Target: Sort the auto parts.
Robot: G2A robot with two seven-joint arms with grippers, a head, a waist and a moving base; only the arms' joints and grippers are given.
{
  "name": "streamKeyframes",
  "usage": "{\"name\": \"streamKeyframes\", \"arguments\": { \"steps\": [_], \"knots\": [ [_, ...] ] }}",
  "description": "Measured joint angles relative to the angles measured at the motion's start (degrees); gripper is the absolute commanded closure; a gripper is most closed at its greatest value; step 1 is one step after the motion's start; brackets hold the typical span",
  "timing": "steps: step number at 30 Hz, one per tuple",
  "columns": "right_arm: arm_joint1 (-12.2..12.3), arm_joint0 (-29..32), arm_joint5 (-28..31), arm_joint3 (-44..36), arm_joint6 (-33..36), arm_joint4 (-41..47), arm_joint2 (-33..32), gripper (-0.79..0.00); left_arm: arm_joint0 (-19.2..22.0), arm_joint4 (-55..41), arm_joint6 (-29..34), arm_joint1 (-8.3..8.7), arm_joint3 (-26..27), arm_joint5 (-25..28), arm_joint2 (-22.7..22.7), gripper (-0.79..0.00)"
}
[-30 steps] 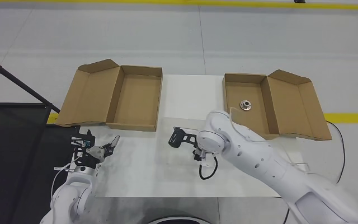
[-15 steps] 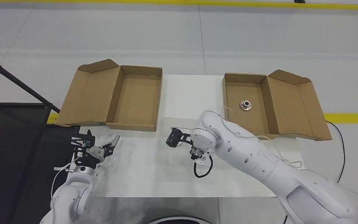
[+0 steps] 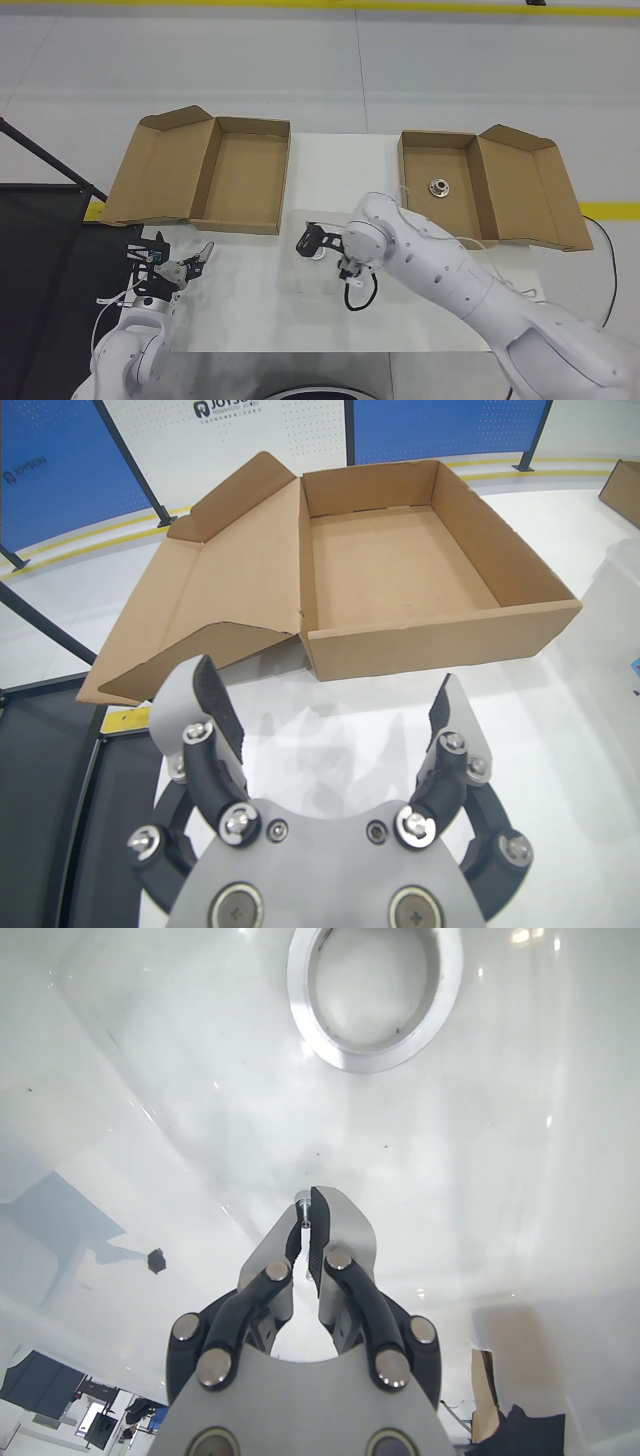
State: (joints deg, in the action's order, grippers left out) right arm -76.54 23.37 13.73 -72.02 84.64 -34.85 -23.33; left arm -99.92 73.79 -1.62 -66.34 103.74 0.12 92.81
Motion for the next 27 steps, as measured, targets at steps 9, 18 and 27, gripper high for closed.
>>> {"name": "streamKeyframes", "arguments": {
  "steps": [9, 18, 27],
  "knots": [
    [3.2, 3.3, -0.9, -5.8, -4.9, -1.5, -7.3, 0.0, 0.0, 0.0, 0.0, 0.0, 0.0, 0.0, 0.0, -0.785],
    [7.9, 11.2, 1.0, -15.1, -13.0, -2.0, -19.4, 0.0, 0.0, 0.0, 0.0, 0.0, 0.0, 0.0, 0.0, -0.785],
    [11.3, 21.4, 2.1, -22.0, -24.4, 1.8, -33.2, 0.0, 0.0, 0.0, 0.0, 0.0, 0.0, 0.0, 0.0, -0.785]
  ]
}}
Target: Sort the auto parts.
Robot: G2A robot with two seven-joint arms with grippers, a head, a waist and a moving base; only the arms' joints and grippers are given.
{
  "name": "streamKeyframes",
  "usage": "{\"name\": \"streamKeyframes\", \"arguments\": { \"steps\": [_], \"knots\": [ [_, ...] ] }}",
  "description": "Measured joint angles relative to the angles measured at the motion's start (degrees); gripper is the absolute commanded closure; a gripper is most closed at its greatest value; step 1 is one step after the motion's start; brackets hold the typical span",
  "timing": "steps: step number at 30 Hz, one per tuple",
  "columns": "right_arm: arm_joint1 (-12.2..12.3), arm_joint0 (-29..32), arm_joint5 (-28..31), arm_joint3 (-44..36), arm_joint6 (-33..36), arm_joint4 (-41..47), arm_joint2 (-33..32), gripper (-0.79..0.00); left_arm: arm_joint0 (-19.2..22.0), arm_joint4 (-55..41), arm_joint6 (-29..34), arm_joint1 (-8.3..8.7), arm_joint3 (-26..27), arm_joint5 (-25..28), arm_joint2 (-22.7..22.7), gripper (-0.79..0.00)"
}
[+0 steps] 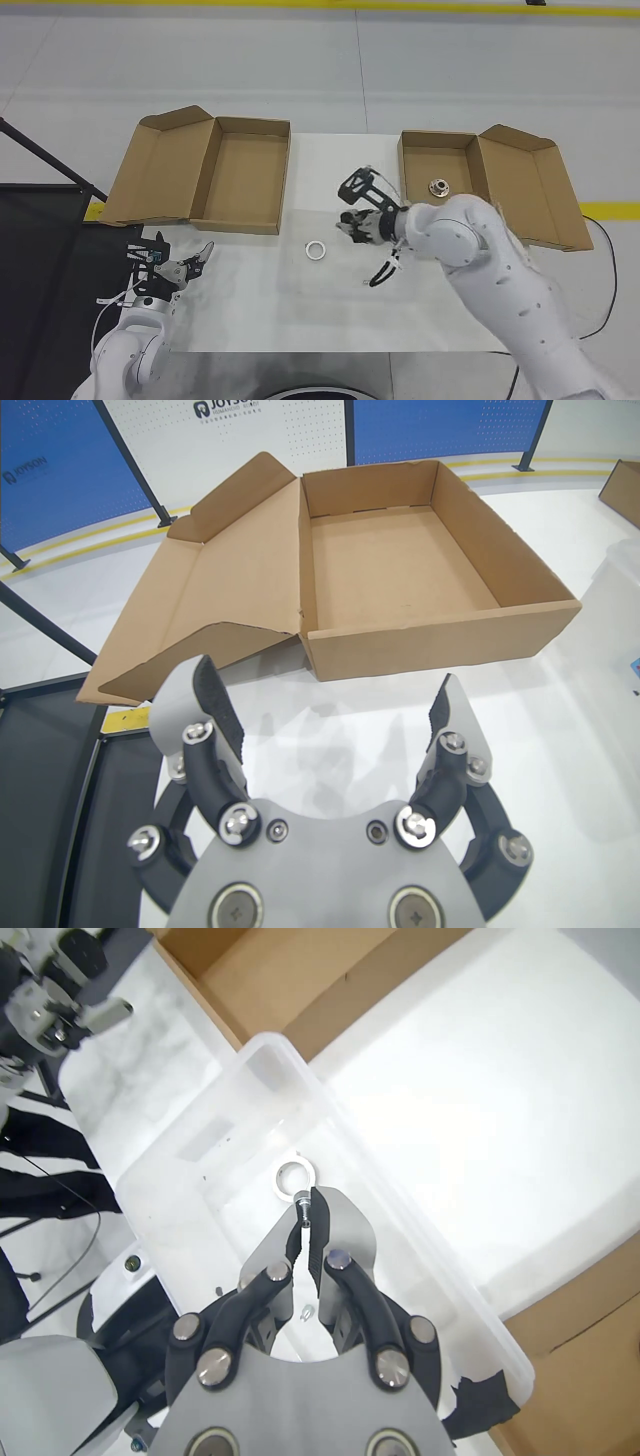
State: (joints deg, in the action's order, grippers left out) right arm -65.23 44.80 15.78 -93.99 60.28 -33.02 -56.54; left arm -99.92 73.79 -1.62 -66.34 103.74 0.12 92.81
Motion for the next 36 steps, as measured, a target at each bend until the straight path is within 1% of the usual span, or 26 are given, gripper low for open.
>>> {"name": "streamKeyframes", "arguments": {
  "steps": [3, 9, 12, 16, 20, 29, 36],
  "knots": [
    [0.8, 3.2, 2.9, -0.5, -3.8, 3.7, -4.4, 0.0, 0.0, 0.0, 0.0, 0.0, 0.0, 0.0, 0.0, -0.785],
    [1.7, 7.4, 7.3, 0.4, -9.8, 9.6, -10.1, 0.0, 0.0, 0.0, 0.0, 0.0, 0.0, 0.0, 0.0, -0.785],
    [2.1, 8.4, 9.9, 1.0, -11.6, 11.9, -12.3, 0.0, 0.0, 0.0, 0.0, 0.0, 0.0, 0.0, 0.0, -0.785],
    [2.5, 9.3, 11.5, 0.3, -12.9, 13.1, -14.7, 0.0, 0.0, 0.0, 0.0, 0.0, 0.0, 0.0, 0.0, -0.785],
    [3.0, 10.3, 11.9, -1.7, -13.7, 13.5, -17.0, 0.0, 0.0, 0.0, 0.0, 0.0, 0.0, 0.0, 0.0, -0.785],
    [4.1, 13.1, 10.7, -7.5, -14.1, 11.9, -21.6, 0.0, 0.0, 0.0, 0.0, 0.0, 0.0, 0.0, 0.0, -0.785],
    [4.7, 14.3, 8.3, -9.8, -13.9, 8.6, -23.7, 0.0, 0.0, 0.0, 0.0, 0.0, 0.0, 0.0, 0.0, -0.785]
  ]
}}
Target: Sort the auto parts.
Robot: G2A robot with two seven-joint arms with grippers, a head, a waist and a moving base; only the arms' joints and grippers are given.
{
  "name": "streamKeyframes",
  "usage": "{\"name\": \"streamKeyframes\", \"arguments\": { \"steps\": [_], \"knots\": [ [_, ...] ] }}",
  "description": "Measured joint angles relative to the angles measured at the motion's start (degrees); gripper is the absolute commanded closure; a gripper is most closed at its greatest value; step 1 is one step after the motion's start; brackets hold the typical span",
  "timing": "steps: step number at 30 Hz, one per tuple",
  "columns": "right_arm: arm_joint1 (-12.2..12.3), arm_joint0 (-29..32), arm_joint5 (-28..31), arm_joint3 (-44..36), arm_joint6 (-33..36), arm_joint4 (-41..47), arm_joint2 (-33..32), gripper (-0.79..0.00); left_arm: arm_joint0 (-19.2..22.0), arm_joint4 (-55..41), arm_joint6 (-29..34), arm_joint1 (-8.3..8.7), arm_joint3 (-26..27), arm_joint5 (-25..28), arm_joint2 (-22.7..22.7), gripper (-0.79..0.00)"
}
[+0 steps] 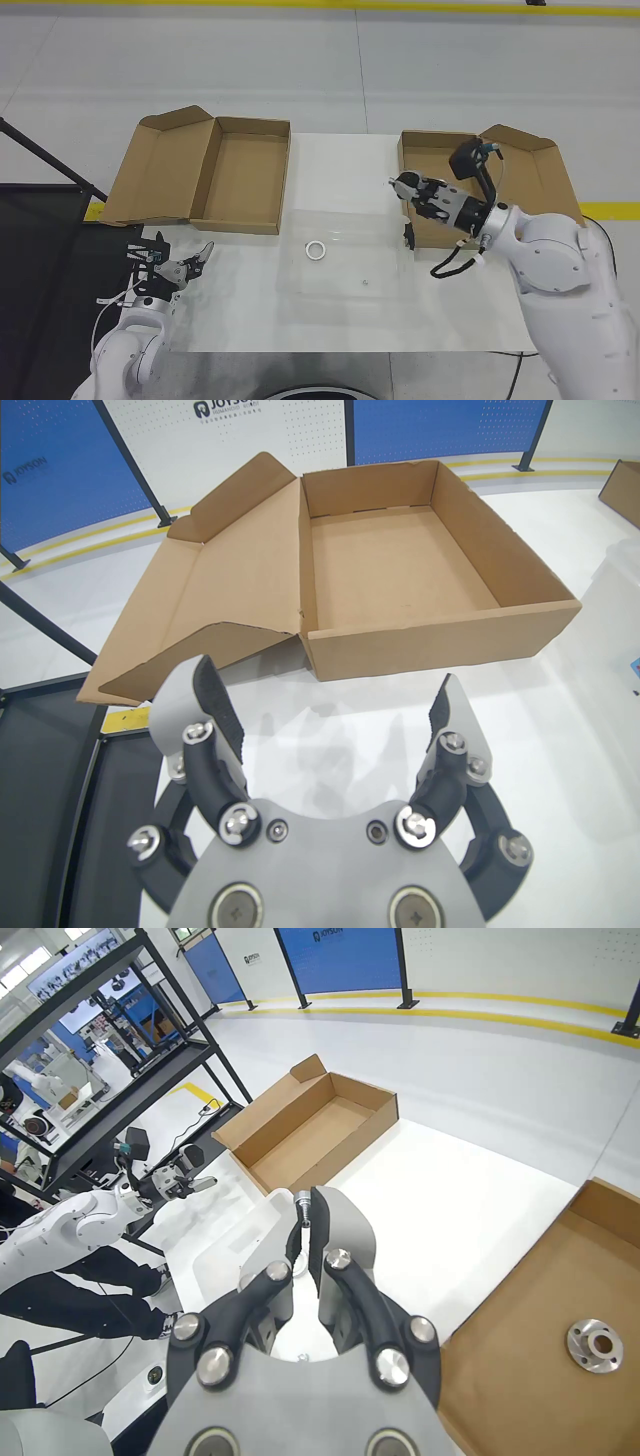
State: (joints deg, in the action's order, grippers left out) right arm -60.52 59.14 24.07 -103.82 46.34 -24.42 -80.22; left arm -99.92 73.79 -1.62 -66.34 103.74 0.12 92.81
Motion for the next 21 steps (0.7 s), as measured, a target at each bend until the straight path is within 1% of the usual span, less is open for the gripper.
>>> {"name": "streamKeyframes", "arguments": {
  "steps": [2, 4, 8, 9, 11, 12, 16, 18, 21],
  "knots": [
    [0.2, 0.3, -1.7, -0.5, 0.5, -1.7, -0.6, 0.0, 0.0, 0.0, 0.0, 0.0, 0.0, 0.0, 0.0, -0.785],
    [0.4, 0.3, -5.4, -1.5, 1.9, -5.0, -0.9, 0.0, 0.0, 0.0, 0.0, 0.0, 0.0, 0.0, 0.0, -0.785],
    [0.6, -0.5, -15.1, -3.4, 6.4, -13.0, 0.1, 0.0, 0.0, 0.0, 0.0, 0.0, 0.0, 0.0, 0.0, -0.785],
    [0.6, -1.1, -18.3, -4.0, 8.4, -16.0, 1.1, 0.0, 0.0, 0.0, 0.0, 0.0, 0.0, 0.0, 0.0, -0.785],
    [0.5, -2.5, -22.3, -4.1, 11.8, -20.2, 3.0, 0.0, 0.0, 0.0, 0.0, 0.0, 0.0, 0.0, 0.0, -0.785],
    [0.5, -3.8, -24.1, -3.6, 14.4, -22.6, 4.4, 0.0, 0.0, 0.0, 0.0, 0.0, 0.0, 0.0, 0.0, -0.785],
    [0.1, -9.1, -28.0, 0.5, 22.9, -30.1, 9.8, 0.0, 0.0, 0.0, 0.0, 0.0, 0.0, 0.0, 0.0, -0.785],
    [-0.4, -12.3, -30.6, 3.8, 26.2, -33.9, 13.0, 0.0, 0.0, 0.0, 0.0, 0.0, 0.0, 0.0, 0.0, -0.785],
    [-1.4, -16.6, -33.7, 9.0, 29.0, -37.1, 17.1, 0.0, 0.0, 0.0, 0.0, 0.0, 0.0, 0.0, 0.0, -0.785]
  ]
}}
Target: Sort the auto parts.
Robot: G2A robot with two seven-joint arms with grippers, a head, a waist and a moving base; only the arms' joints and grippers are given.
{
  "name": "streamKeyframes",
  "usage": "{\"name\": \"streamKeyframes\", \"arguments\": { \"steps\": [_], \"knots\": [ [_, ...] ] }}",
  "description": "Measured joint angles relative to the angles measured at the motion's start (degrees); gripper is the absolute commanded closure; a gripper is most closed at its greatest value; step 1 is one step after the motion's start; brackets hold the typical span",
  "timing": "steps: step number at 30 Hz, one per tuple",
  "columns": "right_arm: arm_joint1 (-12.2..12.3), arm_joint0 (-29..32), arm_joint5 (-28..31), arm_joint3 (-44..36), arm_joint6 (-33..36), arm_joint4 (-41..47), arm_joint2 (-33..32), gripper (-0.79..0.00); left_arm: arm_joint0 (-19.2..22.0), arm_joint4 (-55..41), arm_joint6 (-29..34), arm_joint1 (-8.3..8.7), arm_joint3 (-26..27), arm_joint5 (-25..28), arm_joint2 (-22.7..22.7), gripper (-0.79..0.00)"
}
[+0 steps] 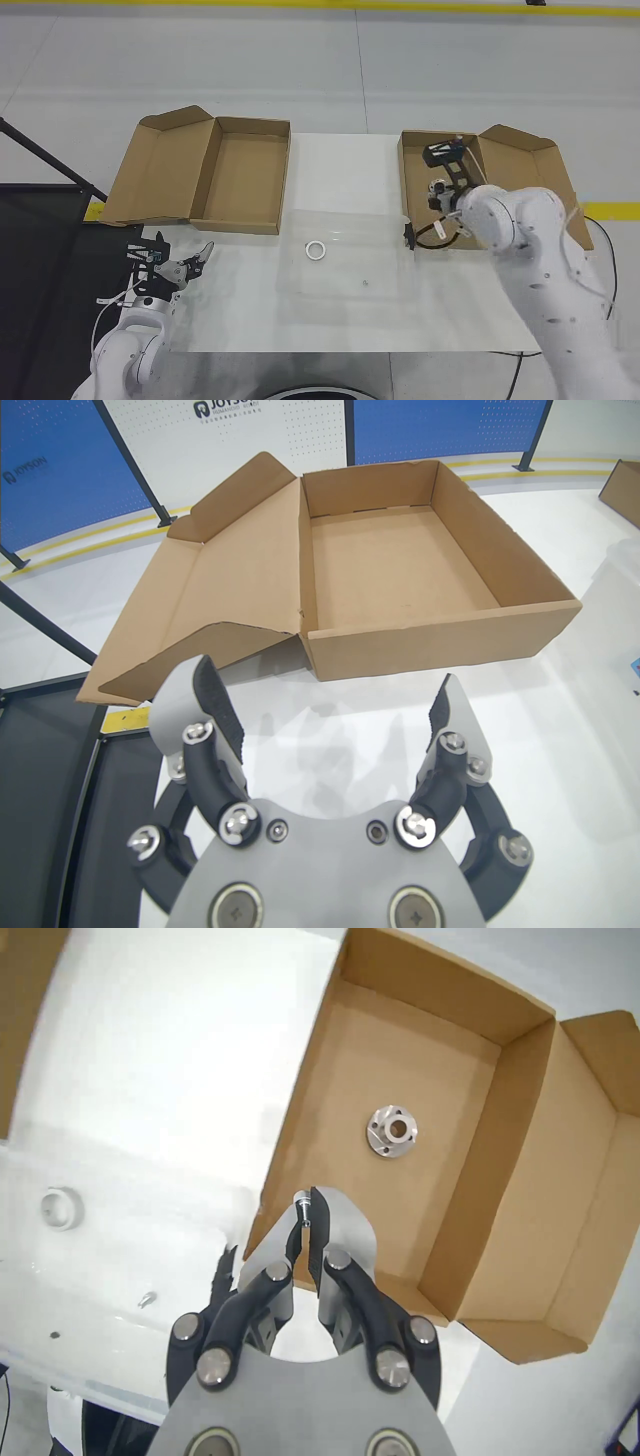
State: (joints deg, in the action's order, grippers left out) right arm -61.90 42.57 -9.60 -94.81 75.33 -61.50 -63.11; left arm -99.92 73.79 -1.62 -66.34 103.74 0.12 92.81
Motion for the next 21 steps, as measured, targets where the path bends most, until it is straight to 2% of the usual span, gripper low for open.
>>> {"name": "streamKeyframes", "arguments": {
  "steps": [9, 21],
  "knots": [
    [-3.3, -10.1, -2.2, 16.5, 4.8, -2.5, 9.7, 0.0, 0.0, 0.0, 0.0, 0.0, 0.0, 0.0, 0.0, -0.785],
    [-7.4, -16.9, -0.3, 33.8, 2.1, 0.7, 16.1, 0.0, 0.0, 0.0, 0.0, 0.0, 0.0, 0.0, 0.0, -0.785]
  ]
}}
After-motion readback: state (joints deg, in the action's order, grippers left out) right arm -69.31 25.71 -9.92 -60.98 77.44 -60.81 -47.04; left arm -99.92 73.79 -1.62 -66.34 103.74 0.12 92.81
